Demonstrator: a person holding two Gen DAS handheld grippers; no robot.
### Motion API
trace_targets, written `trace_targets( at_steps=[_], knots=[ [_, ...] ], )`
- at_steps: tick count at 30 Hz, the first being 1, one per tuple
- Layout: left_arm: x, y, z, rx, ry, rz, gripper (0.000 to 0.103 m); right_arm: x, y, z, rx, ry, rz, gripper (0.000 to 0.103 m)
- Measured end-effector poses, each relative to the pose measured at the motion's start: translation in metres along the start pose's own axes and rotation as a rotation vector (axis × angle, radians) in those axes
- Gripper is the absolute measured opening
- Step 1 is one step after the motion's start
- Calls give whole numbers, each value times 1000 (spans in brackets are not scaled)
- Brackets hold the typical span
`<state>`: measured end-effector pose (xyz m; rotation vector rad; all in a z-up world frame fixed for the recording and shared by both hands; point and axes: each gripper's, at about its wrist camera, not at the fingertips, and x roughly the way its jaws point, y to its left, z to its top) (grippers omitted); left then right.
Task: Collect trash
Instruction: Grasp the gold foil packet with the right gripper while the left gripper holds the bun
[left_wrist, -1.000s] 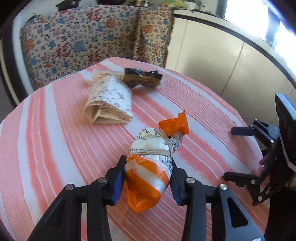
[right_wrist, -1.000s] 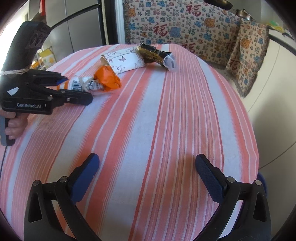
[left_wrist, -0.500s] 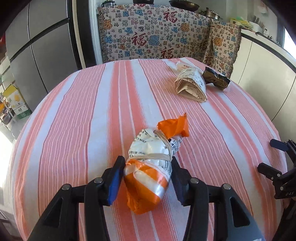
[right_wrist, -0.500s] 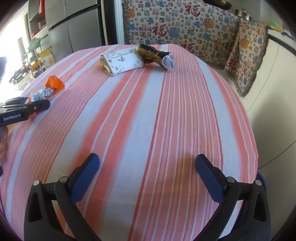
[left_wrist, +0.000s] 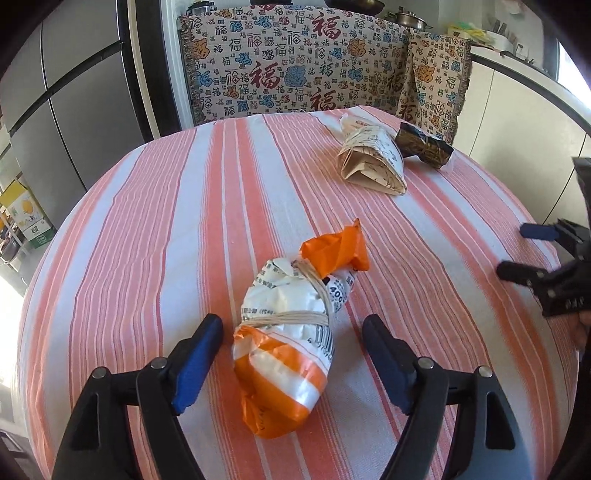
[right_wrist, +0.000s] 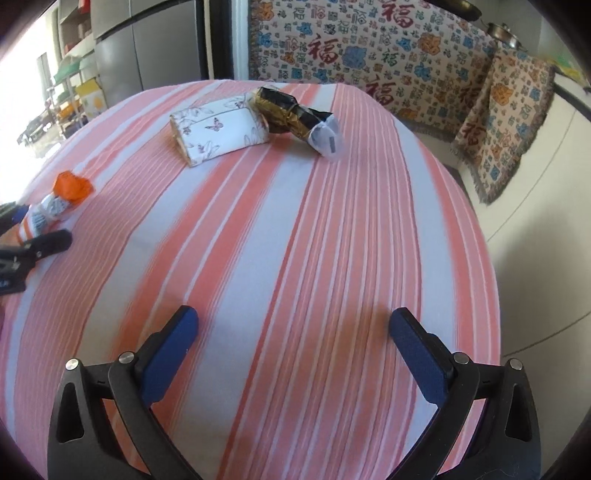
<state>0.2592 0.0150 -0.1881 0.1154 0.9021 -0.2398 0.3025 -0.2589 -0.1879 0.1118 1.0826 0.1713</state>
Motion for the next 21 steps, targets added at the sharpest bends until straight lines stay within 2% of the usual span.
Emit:
trace_targets(
  at_steps=[5,7,11,12,13,14,15,18,21],
  knots=[
    [1,1,0,-3,-1,-3,80,32,-17,60,-4,19,-52,101],
    [0,3,0,-5,-1,-4,80,35,-13,78,-44,-5,-56,95],
    [0,3,0,-7,-1,-5,81,37,7,103,-138,-38,-68,91],
    [0,3,0,-8,-2,-5,81,38,9,105,-142,-34,-61,82],
    [0,4,0,-9,-2,-7,81,39,10,105,-137,-22,-43,56],
    [0,4,0,-10,-2,-8,81,40,9,103,-127,-6,-30,41],
    [0,3,0,-10,-2,-7,81,39,9,100,-118,-6,-21,33],
    [-1,3,-1,-11,-2,-8,81,22,4,83,-68,-17,36,32],
    [-1,3,-1,-10,-2,-7,81,-4,1,55,41,16,155,32]
  ],
)
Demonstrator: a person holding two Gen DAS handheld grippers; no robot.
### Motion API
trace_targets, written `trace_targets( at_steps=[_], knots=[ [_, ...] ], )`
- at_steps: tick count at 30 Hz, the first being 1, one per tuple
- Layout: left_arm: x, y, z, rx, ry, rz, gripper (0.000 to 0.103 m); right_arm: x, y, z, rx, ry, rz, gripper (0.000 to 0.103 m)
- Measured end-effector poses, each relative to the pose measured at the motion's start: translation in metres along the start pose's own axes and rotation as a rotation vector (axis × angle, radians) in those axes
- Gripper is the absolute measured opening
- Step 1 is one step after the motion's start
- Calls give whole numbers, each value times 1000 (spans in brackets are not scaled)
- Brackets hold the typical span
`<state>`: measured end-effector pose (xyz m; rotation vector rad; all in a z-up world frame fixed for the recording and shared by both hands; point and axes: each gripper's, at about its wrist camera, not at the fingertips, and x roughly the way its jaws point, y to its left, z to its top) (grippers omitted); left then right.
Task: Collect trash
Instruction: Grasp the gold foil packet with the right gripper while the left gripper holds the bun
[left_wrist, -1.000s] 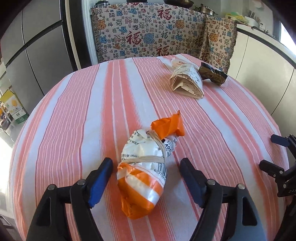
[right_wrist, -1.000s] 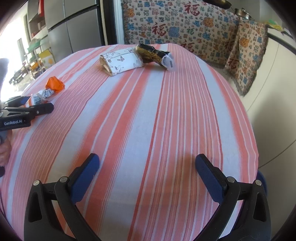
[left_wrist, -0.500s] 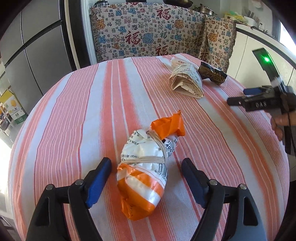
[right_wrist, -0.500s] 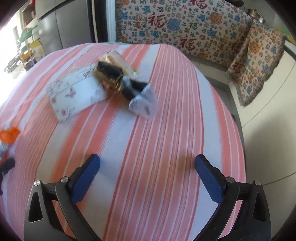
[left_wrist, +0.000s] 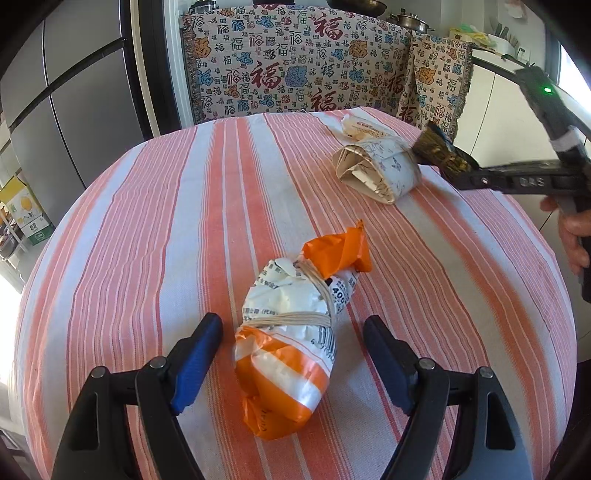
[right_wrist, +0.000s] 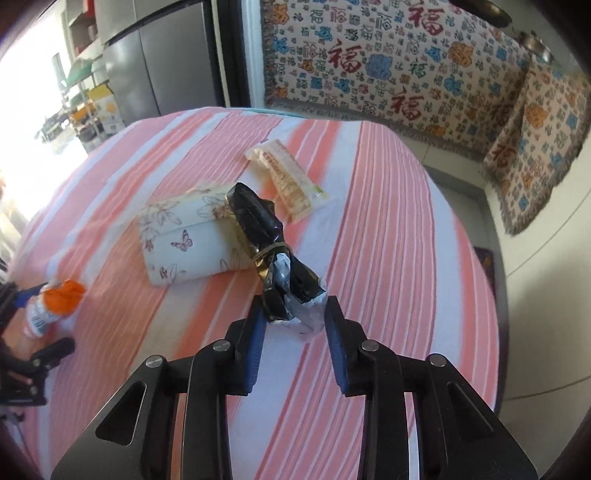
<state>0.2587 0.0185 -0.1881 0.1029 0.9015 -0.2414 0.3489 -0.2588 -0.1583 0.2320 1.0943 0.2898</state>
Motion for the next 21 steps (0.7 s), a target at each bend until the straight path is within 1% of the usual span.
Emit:
trace_targets(
  at_steps=[3,5,7,8,10,11,12,14,17,19,21],
  knots=[
    [0,0,0,1,0,1,81,-24,1,-35,154,72,173,32],
    [0,0,0,2,0,4,81,-37,3,-59,231,105,258,32],
    [-1,-1,0,3,0,5,81,-43,1,-75,293,122,295,33],
    [-1,-1,0,3,0,5,81,-44,-2,-82,331,123,297,35],
    [-1,-1,0,3,0,6,81,-44,-11,-92,376,107,257,40],
    [-1,-1,0,3,0,6,81,-44,-17,-95,395,97,235,44],
    [-1,-1,0,3,0,6,81,-42,-23,-98,414,87,212,54],
    [-1,-1,0,3,0,6,81,-41,-29,-104,414,63,157,63],
    [-1,-1,-1,2,0,5,81,-44,-26,-110,342,19,85,65],
    [-1,-1,-1,2,0,6,81,-47,-13,-117,260,-10,55,72],
    [-1,-1,-1,3,0,7,81,-49,3,-126,175,-30,30,84]
  ],
)
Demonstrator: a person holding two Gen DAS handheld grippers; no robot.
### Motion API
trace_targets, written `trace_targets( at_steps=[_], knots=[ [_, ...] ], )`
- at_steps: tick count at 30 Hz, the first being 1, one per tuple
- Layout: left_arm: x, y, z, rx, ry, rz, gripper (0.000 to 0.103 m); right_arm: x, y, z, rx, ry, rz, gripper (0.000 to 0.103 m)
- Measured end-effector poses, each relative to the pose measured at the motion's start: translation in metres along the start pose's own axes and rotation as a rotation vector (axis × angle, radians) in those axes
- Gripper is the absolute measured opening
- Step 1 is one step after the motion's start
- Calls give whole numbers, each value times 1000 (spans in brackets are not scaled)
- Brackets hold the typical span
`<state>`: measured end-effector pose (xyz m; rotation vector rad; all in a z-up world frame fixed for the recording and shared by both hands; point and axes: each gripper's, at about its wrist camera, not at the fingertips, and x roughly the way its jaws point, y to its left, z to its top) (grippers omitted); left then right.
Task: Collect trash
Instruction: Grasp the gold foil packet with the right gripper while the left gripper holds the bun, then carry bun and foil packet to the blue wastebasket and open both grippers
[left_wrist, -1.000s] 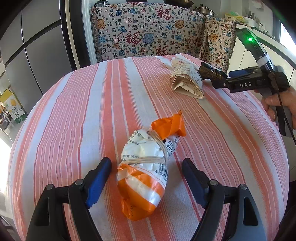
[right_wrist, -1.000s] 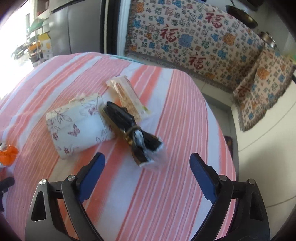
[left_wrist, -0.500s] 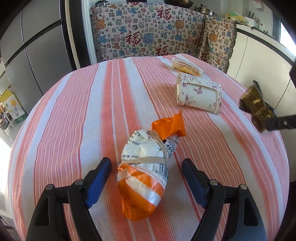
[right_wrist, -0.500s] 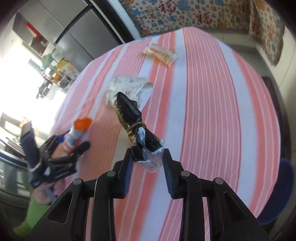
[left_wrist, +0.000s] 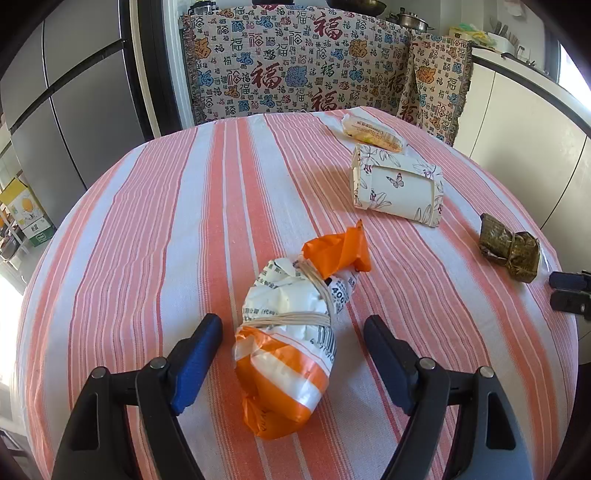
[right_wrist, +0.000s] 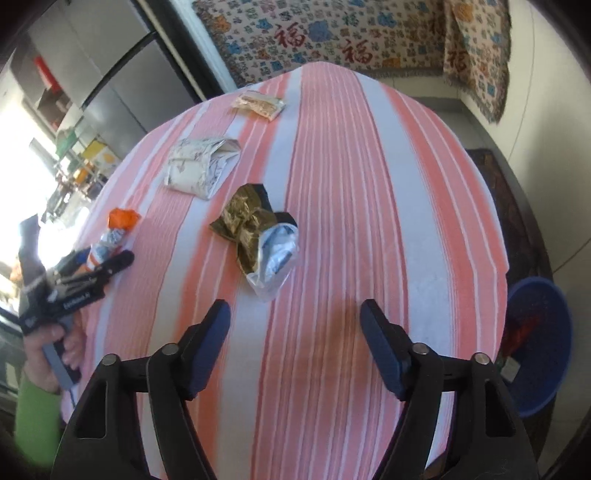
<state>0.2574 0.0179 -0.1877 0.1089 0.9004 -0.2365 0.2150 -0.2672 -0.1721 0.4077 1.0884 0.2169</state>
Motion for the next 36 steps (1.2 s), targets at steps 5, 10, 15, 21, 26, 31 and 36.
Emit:
trace_targets(
  at_steps=[5,10,15,21,26,31,36],
  knots=[
    [-3,1,-2,-7,4,-6,81,8,27,-17,-140,0,-60,88],
    [-13,8,-9,80,31,-99,80,0,19,-7,-196,9,-75,87],
    [-21,8,-3,142,28,-120,80,-2,29,28,-304,7,-54,87],
    [-17,-6,8,218,43,-123,80,34,60,59,-460,110,-122,86],
    [-20,-8,9,216,41,-130,44,53,53,62,-437,193,-144,46],
    [-30,-3,7,143,19,-147,43,26,41,53,-341,134,-100,45],
    [-49,-16,6,83,-15,-195,42,-3,22,38,-258,94,-63,45]
  ],
)
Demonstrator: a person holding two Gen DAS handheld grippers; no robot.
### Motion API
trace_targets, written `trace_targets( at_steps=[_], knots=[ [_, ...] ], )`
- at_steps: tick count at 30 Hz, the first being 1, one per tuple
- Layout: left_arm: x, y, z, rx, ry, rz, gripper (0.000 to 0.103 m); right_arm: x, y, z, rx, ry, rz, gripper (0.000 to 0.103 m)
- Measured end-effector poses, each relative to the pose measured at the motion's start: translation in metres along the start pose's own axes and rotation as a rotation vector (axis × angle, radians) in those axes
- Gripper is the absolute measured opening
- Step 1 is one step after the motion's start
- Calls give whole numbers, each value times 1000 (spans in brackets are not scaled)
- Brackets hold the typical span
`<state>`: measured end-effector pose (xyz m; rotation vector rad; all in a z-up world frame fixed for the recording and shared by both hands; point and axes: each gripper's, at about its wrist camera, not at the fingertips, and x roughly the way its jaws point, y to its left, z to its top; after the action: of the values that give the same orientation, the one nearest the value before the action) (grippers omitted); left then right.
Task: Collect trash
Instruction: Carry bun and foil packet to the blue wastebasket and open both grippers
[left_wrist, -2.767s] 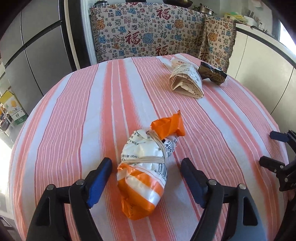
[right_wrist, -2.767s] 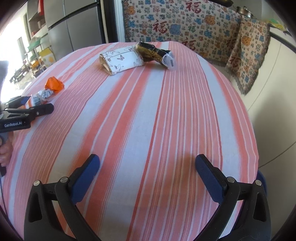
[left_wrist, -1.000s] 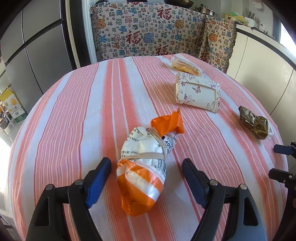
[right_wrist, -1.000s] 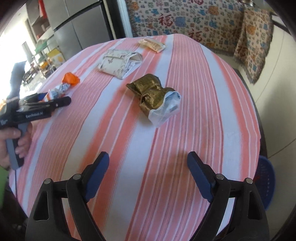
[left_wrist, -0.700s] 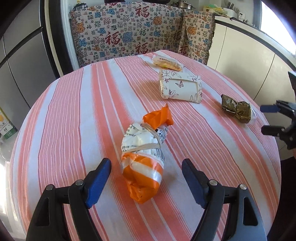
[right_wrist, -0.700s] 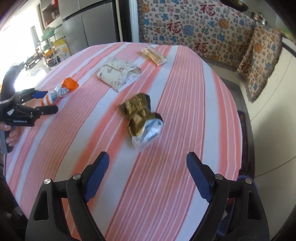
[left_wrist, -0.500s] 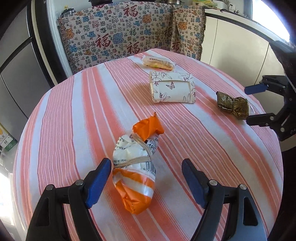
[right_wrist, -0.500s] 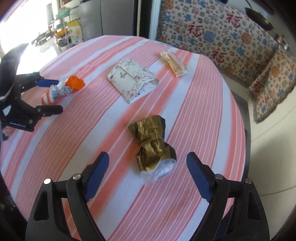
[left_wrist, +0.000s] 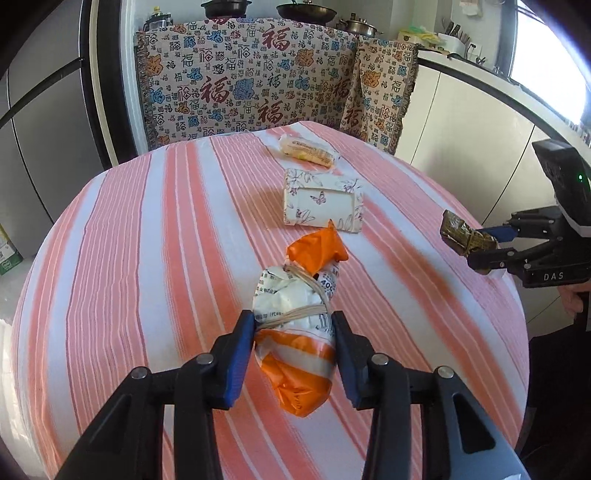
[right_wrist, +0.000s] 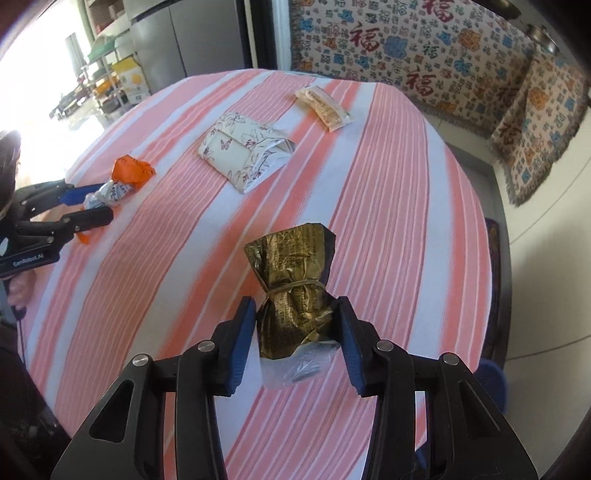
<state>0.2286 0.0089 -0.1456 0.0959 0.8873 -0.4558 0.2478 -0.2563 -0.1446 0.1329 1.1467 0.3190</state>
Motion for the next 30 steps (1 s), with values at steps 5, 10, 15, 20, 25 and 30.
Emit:
trace_targets(
  at_steps=[5,10,15,20,25,30],
  knots=[
    [-3,-31,1,-17,-11,-28,42,-12,-18,-18,63,-21,19,45],
    [-3,-68,6,-14,-30,-50,42,-25,-36,-40,124,-37,36,45],
    [4,-104,14,4,-30,-89,42,-47,-68,-63,200,-72,25,45],
    [14,-150,25,32,-28,-153,42,-72,-116,-92,284,-97,-26,45],
    [26,-208,45,79,-22,-229,42,-90,-172,-121,375,-92,-102,45],
    [47,-274,62,118,-7,-301,42,-96,-223,-147,452,-80,-178,45]
  ],
)
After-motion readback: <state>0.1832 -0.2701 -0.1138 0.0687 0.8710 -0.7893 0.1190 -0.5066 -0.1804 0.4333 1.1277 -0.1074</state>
